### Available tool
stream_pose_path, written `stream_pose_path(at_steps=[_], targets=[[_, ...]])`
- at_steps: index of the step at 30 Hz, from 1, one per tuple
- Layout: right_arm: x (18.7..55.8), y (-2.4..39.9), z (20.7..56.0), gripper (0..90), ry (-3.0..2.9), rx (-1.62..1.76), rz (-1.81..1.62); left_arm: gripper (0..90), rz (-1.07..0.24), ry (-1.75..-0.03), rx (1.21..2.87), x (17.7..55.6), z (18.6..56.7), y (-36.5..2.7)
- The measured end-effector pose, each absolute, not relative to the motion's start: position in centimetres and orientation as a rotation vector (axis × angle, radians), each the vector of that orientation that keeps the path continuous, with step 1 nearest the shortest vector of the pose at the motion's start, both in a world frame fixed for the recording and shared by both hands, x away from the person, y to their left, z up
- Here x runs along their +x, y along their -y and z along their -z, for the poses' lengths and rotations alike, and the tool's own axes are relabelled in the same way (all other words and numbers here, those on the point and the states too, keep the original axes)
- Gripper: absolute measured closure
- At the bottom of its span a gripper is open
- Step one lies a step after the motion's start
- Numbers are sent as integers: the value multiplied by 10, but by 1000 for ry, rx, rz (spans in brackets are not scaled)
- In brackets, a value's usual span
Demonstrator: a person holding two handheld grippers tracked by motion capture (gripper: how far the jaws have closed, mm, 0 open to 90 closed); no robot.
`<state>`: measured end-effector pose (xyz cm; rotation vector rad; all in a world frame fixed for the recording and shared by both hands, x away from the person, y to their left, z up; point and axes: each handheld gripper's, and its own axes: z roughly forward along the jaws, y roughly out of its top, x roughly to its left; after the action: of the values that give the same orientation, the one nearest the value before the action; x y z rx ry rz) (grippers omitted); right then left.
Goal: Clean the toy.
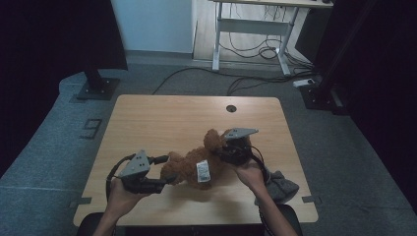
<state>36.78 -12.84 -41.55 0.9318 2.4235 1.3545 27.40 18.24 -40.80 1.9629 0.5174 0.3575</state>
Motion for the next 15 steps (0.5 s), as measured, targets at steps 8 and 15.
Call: stream_pose_path(at_steps=[8, 15], targets=[[370, 131, 418, 778, -2429, 963, -1351, 321, -369, -516, 1997, 265, 426, -164], [371, 134, 421, 776, -2432, 981, -1341, 207, -504, -648, 1997, 265, 443, -181]])
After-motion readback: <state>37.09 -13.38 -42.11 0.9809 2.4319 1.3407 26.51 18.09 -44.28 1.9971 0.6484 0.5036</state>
